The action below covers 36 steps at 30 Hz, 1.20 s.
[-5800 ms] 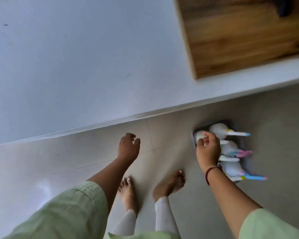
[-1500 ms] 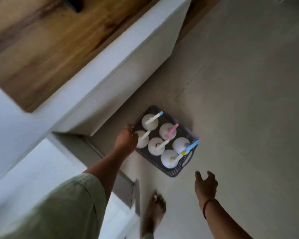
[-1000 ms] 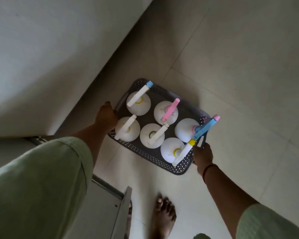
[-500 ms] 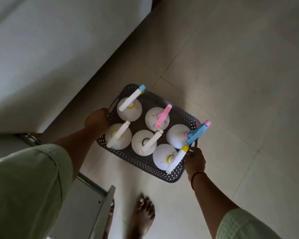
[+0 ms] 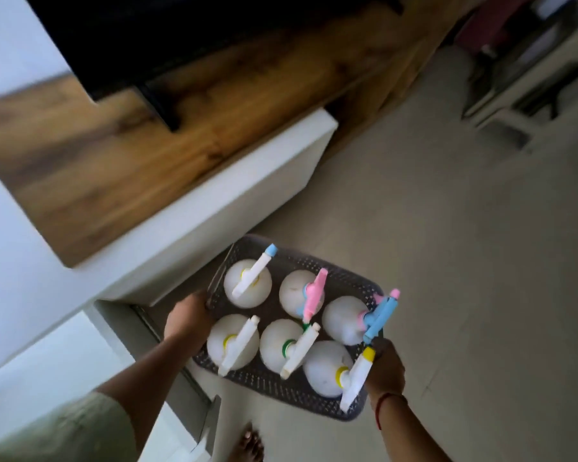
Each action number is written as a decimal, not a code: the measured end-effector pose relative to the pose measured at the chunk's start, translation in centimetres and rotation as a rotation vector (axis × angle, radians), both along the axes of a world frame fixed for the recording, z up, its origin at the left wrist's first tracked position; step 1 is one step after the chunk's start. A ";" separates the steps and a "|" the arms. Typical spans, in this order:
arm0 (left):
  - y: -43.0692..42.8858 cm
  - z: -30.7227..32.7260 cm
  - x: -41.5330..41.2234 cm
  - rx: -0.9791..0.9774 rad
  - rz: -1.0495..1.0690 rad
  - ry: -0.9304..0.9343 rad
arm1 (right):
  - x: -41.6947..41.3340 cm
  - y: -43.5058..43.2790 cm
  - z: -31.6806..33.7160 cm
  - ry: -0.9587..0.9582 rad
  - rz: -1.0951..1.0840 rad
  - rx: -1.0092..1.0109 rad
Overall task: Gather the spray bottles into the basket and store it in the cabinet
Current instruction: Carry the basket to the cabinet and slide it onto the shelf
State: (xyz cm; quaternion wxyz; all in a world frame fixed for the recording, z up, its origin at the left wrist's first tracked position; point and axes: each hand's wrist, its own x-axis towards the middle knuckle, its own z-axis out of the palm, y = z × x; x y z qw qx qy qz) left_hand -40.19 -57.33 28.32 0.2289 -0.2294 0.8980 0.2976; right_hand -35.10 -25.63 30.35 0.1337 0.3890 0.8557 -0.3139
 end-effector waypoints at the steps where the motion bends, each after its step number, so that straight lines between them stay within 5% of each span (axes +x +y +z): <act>1: -0.6 1.4 0.5 0.008 0.027 0.005 | -0.5 -0.5 1.8 0.020 0.029 0.002; 17: -11.9 17.2 15.4 0.138 0.622 -0.042 | -1.2 -14.5 18.4 0.028 0.454 -0.005; 36: -26.2 13.8 41.5 0.069 1.187 -0.176 | 12.7 -39.6 12.4 -0.144 0.881 0.053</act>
